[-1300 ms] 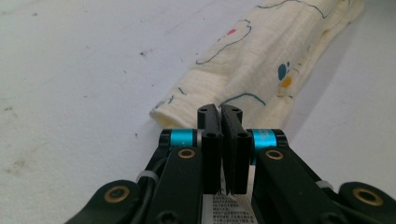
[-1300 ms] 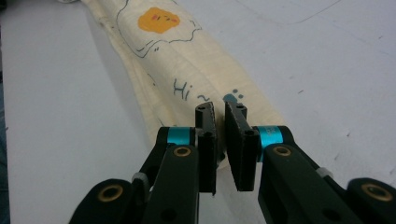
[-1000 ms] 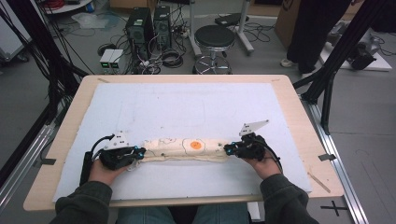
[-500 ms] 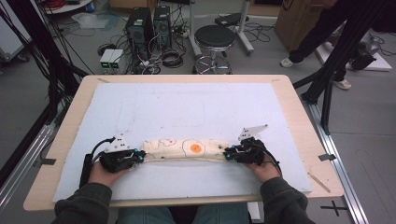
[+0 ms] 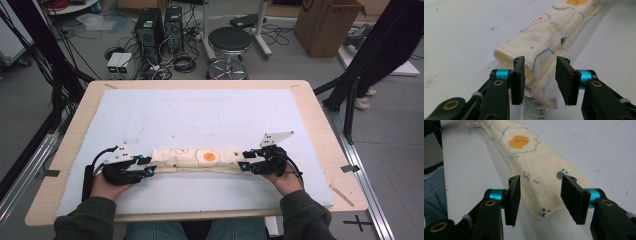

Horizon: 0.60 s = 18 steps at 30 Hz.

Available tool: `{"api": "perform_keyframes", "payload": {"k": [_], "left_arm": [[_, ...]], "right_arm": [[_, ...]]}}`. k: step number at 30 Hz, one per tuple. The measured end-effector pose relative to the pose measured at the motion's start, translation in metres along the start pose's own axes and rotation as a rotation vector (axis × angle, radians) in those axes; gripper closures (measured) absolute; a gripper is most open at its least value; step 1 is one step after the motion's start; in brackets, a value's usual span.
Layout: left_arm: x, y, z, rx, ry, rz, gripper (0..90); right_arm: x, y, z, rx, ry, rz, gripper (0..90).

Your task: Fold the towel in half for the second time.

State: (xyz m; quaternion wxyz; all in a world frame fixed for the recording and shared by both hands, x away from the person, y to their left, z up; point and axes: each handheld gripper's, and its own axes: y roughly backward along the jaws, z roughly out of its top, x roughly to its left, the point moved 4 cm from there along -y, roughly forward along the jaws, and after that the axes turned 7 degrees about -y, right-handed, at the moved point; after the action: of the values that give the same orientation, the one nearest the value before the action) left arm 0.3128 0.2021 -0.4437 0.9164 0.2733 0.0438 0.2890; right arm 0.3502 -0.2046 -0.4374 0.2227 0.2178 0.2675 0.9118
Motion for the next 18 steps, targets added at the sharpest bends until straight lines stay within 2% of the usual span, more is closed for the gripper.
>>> {"api": "perform_keyframes", "payload": {"k": [5, 7, 10, 13, 15, 18], "left_arm": [[0.002, 0.006, 0.002, -0.039, 0.017, 0.009, 59.0], [0.007, 0.005, 0.007, -0.044, 0.01, 0.02, 59.5], [0.014, -0.002, 0.017, -0.053, 0.012, 0.026, 59.5], [0.018, -0.005, 0.027, -0.085, 0.018, 0.03, 59.5], [0.019, -0.005, 0.032, -0.091, 0.01, 0.036, 59.7], [0.023, -0.005, 0.038, -0.108, 0.015, 0.044, 59.8]], "right_arm": [[0.004, -0.002, 0.009, -0.01, 0.015, 0.009, 51.5], [0.004, -0.004, 0.013, -0.011, 0.018, 0.005, 52.8], [0.002, -0.016, 0.018, 0.036, 0.033, 0.013, 54.5], [-0.001, -0.027, 0.012, 0.129, 0.037, 0.008, 72.2], [-0.002, -0.029, 0.006, 0.159, 0.042, 0.009, 81.9], [-0.003, -0.03, 0.0, 0.173, 0.038, 0.015, 86.2]]}}
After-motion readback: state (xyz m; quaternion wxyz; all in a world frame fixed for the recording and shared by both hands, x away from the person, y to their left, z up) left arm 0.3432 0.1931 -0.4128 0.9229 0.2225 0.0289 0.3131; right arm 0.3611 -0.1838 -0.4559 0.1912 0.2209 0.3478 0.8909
